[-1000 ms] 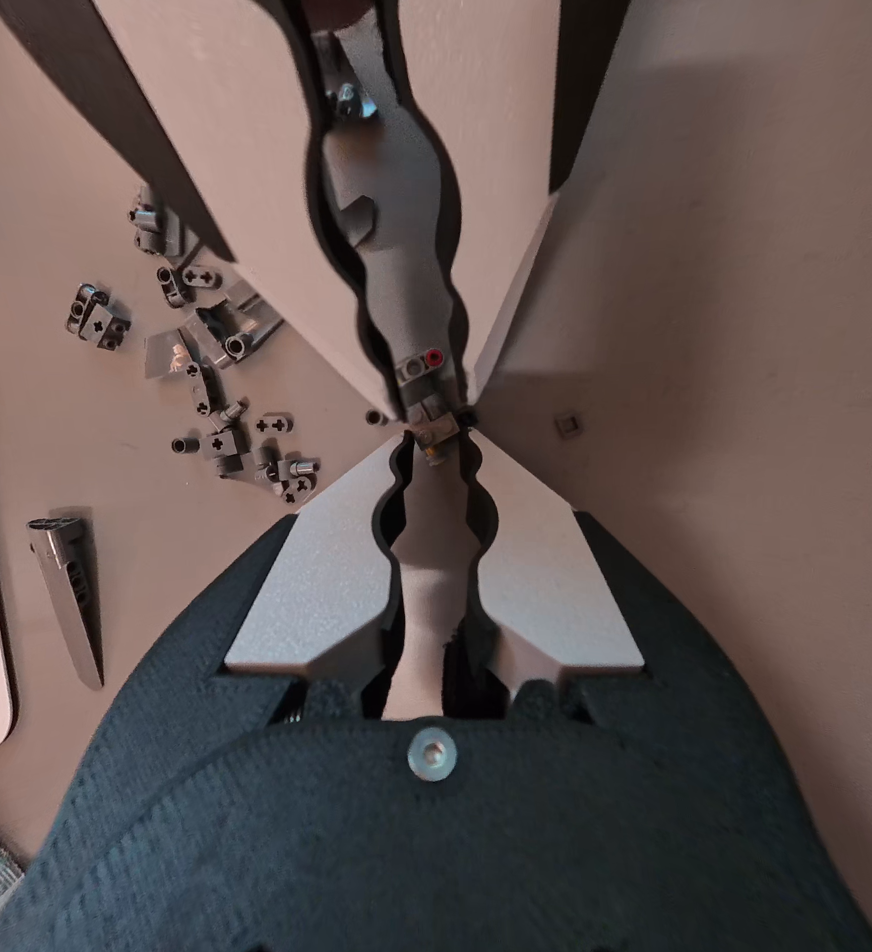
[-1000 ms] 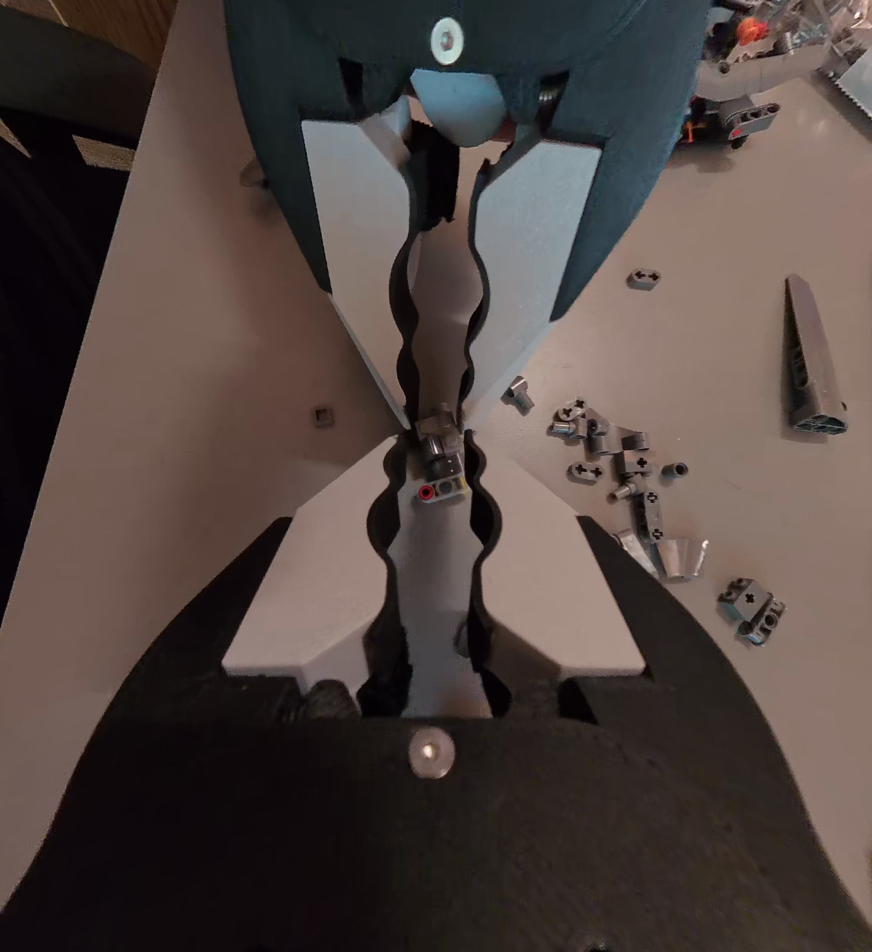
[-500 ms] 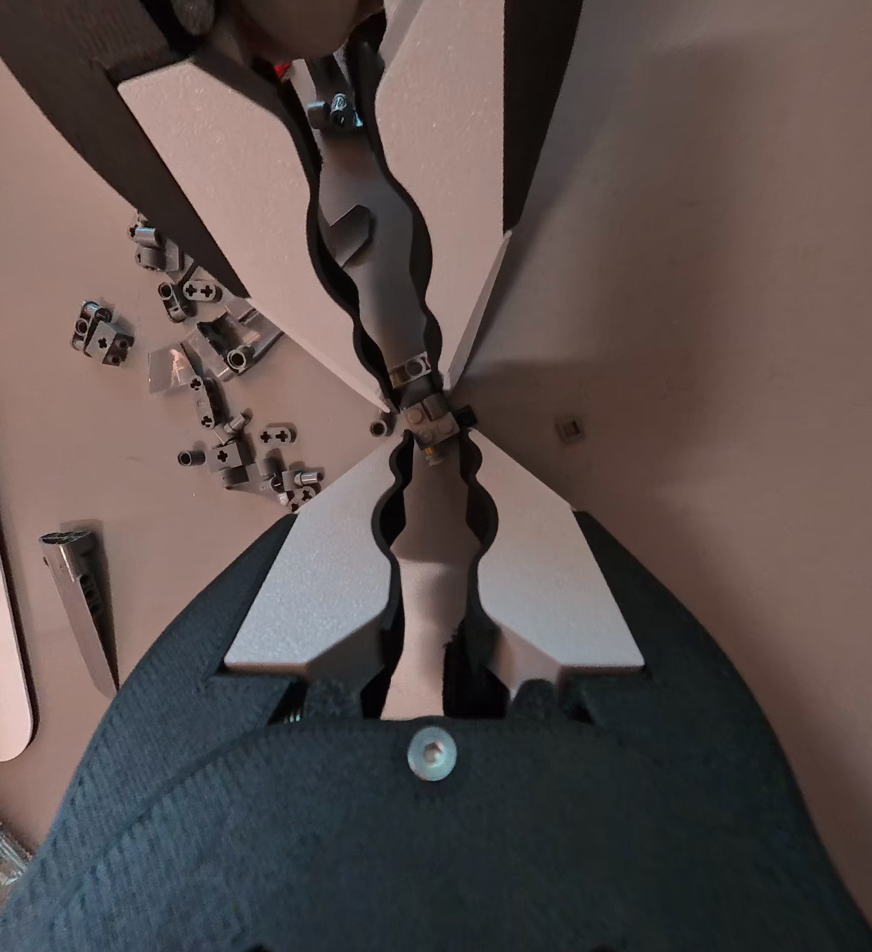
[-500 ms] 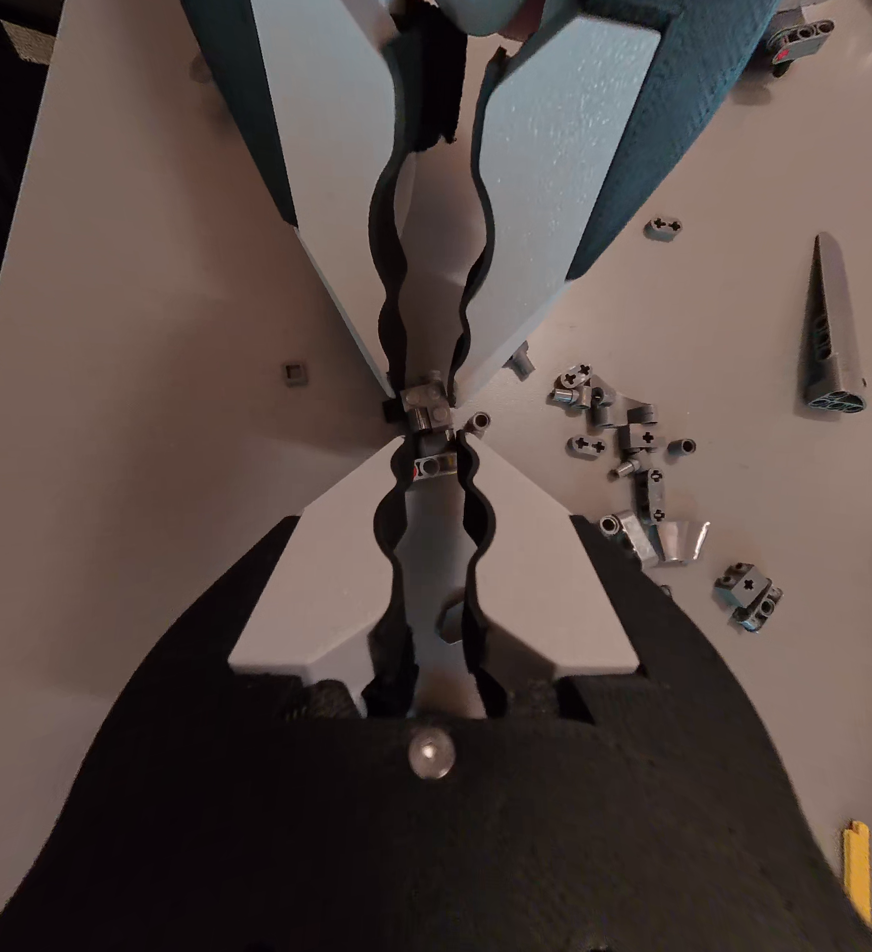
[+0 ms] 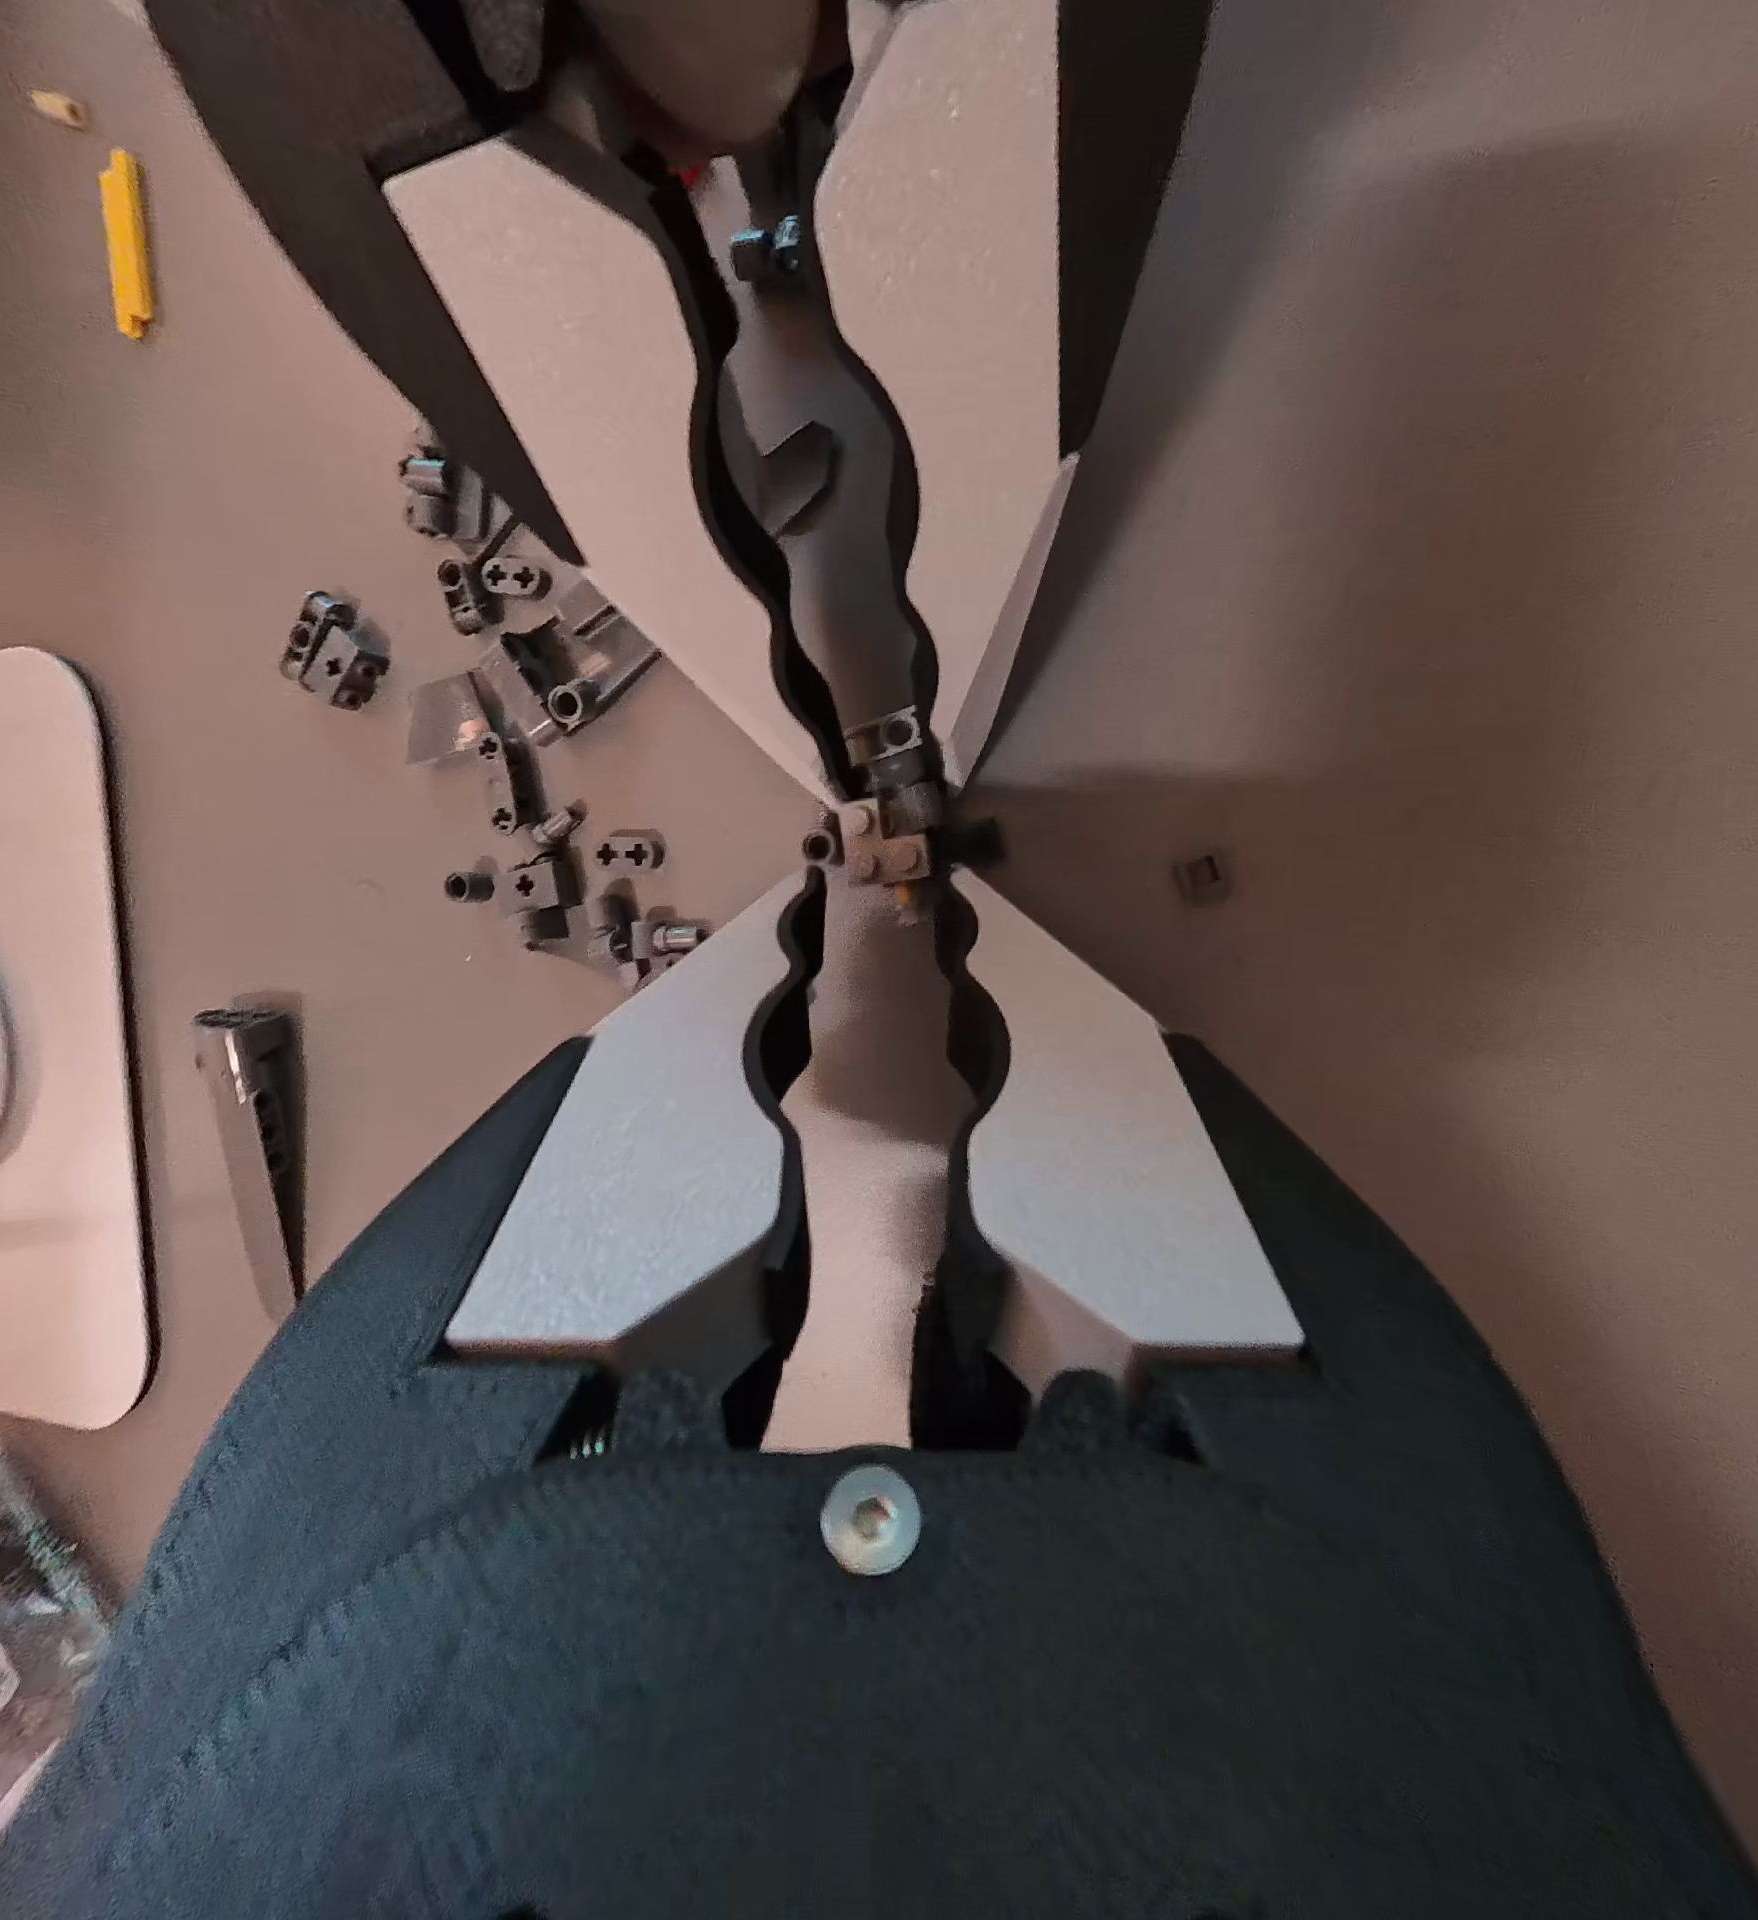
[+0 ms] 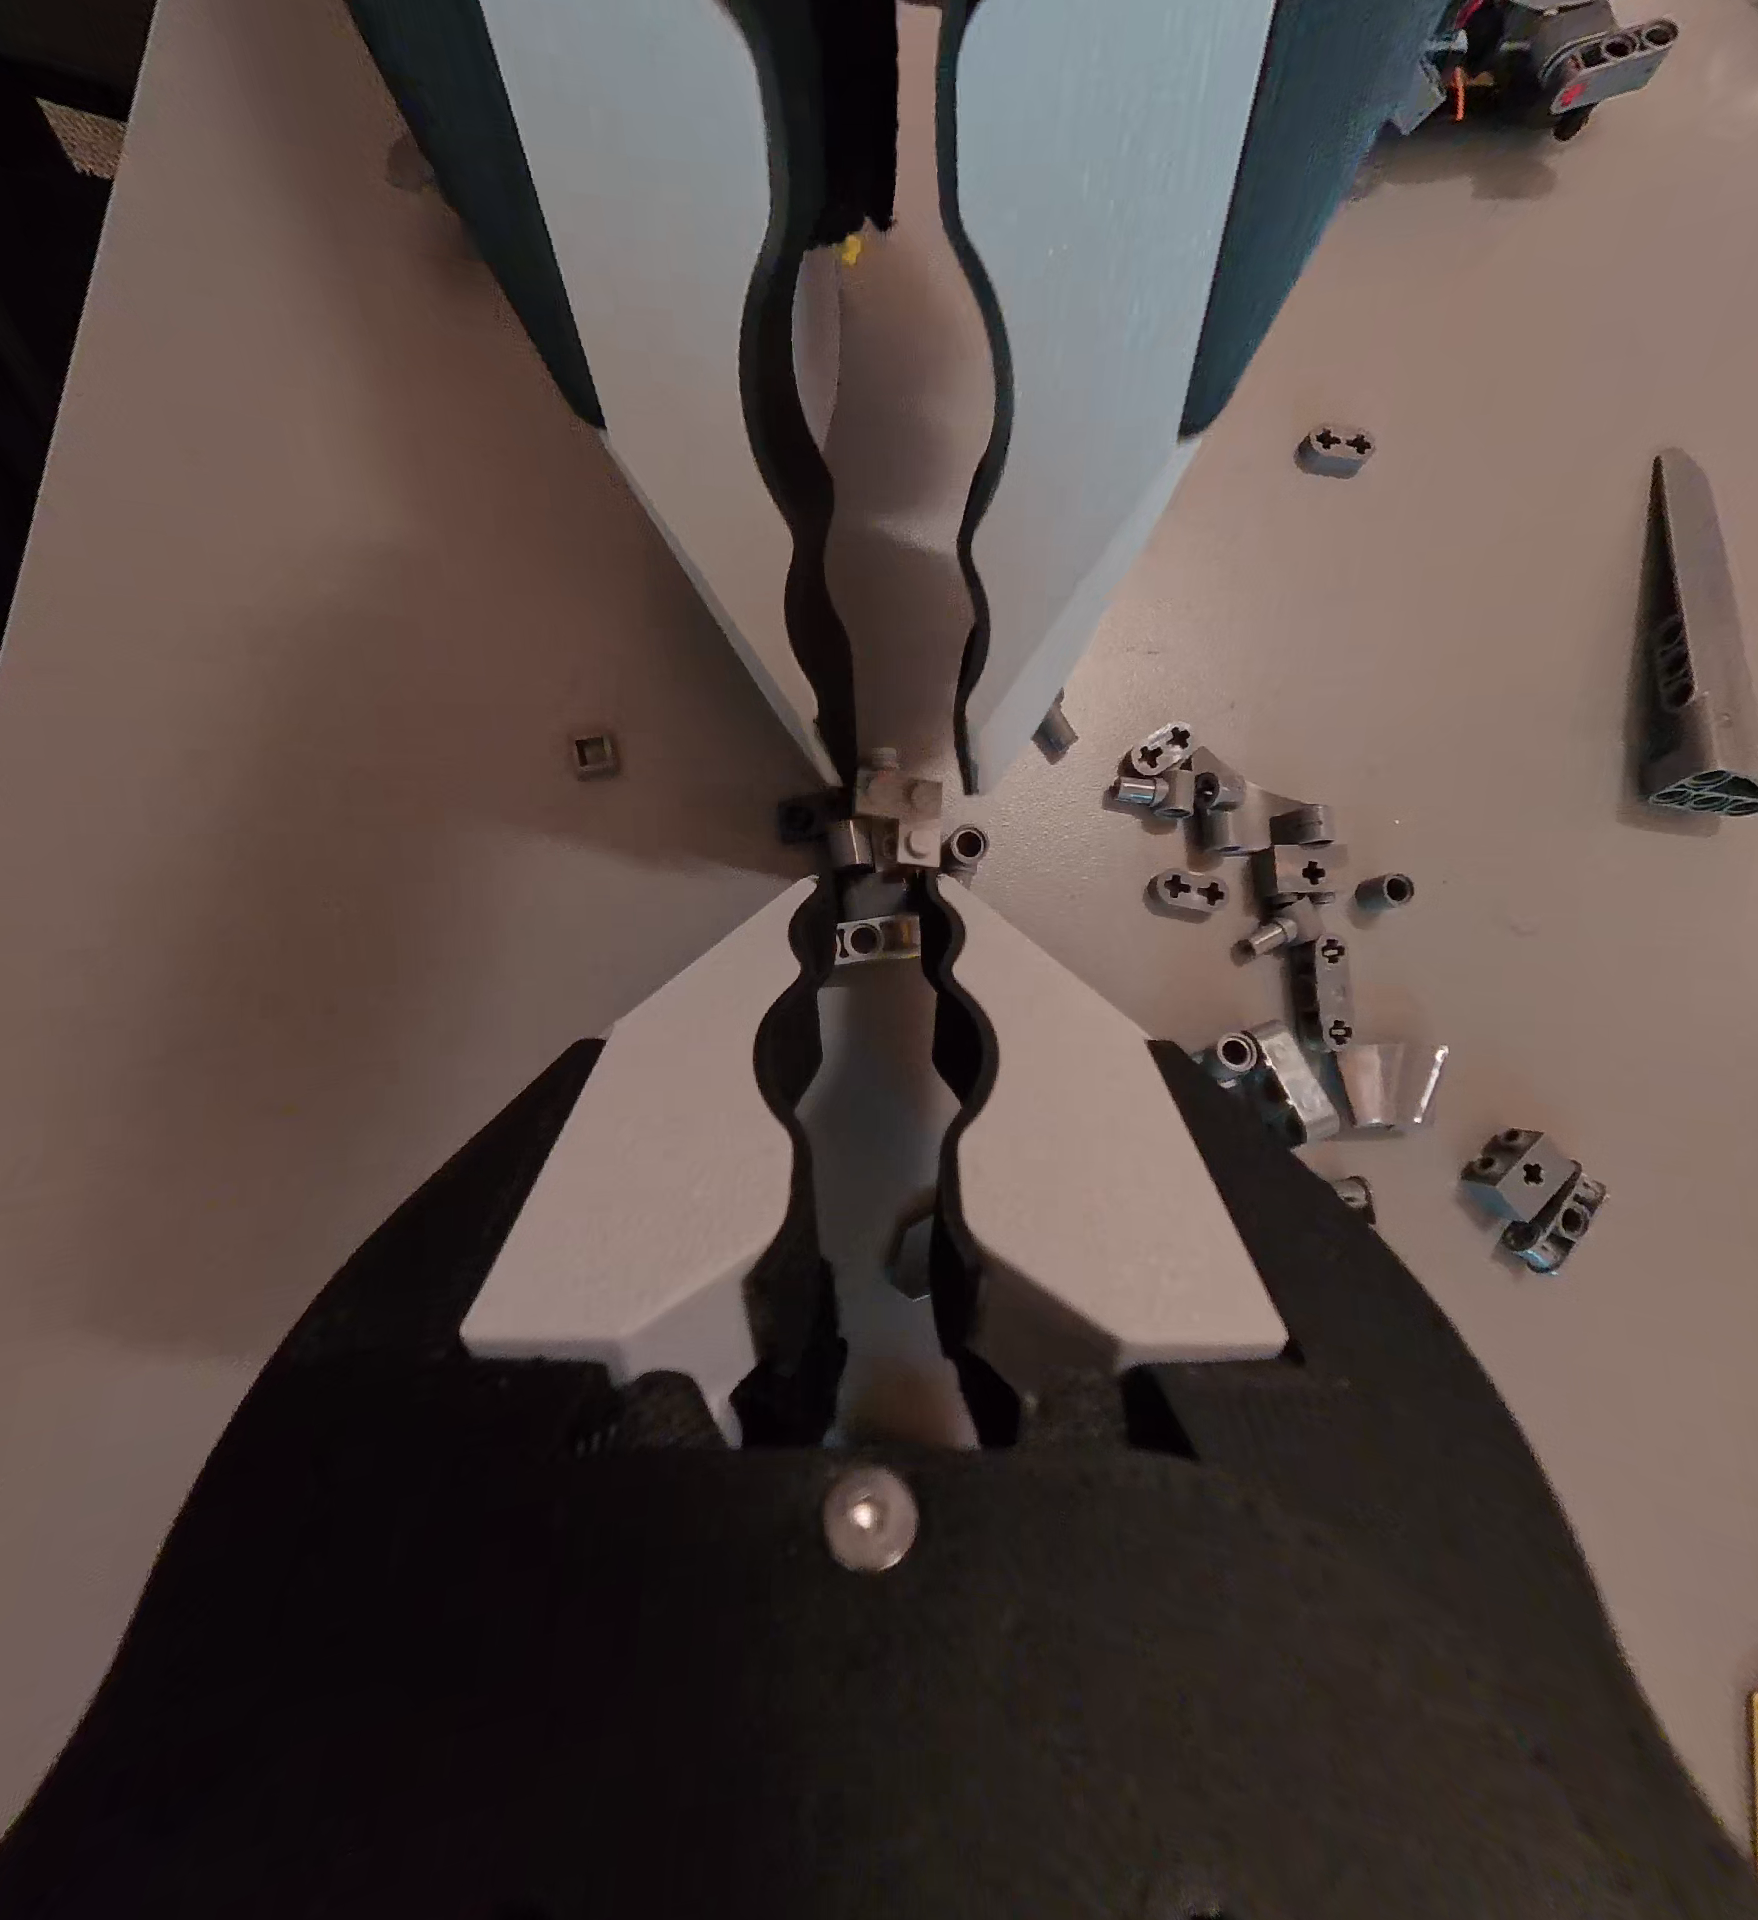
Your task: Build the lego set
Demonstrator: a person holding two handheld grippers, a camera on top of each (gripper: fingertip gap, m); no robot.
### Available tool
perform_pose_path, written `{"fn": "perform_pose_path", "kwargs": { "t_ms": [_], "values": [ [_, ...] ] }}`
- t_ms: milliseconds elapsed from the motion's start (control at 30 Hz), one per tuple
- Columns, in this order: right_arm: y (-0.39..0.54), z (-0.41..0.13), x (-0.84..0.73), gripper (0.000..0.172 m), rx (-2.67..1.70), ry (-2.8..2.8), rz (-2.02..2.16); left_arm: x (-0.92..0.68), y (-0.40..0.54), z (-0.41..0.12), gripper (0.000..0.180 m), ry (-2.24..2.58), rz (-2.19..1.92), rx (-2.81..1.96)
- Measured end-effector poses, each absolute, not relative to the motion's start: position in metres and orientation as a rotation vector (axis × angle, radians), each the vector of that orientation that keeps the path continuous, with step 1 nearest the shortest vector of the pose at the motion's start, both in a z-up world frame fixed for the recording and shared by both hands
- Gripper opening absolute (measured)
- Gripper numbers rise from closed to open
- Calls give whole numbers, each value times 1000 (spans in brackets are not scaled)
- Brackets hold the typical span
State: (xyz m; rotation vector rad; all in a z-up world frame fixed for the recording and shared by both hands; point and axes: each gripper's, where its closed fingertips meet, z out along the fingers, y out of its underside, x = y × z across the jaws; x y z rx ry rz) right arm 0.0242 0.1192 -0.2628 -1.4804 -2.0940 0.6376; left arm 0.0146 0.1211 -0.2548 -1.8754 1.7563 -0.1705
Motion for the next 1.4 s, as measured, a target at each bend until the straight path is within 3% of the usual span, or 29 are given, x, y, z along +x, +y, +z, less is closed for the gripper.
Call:
{"fn": "perform_pose_path", "kwargs": {
  "t_ms": [533, 1000, 1167, 1400],
  "values": [
    [115, -263, 26, 13, -1503, -2091, 651, 1, 122, -240, 12, 1654, -219, -1798],
    [113, -263, 50, 13, -1669, -1911, 590, 6, 133, -256, 19, 1779, -230, -1673],
    [116, -261, 50, 12, -1686, -1796, 490, 13, 122, -242, 10, 1739, -233, -1612],
    [118, -227, 38, 12, -1533, -1590, 309, 20, 123, -226, 13, 1623, -177, -1502]
  ]
}}
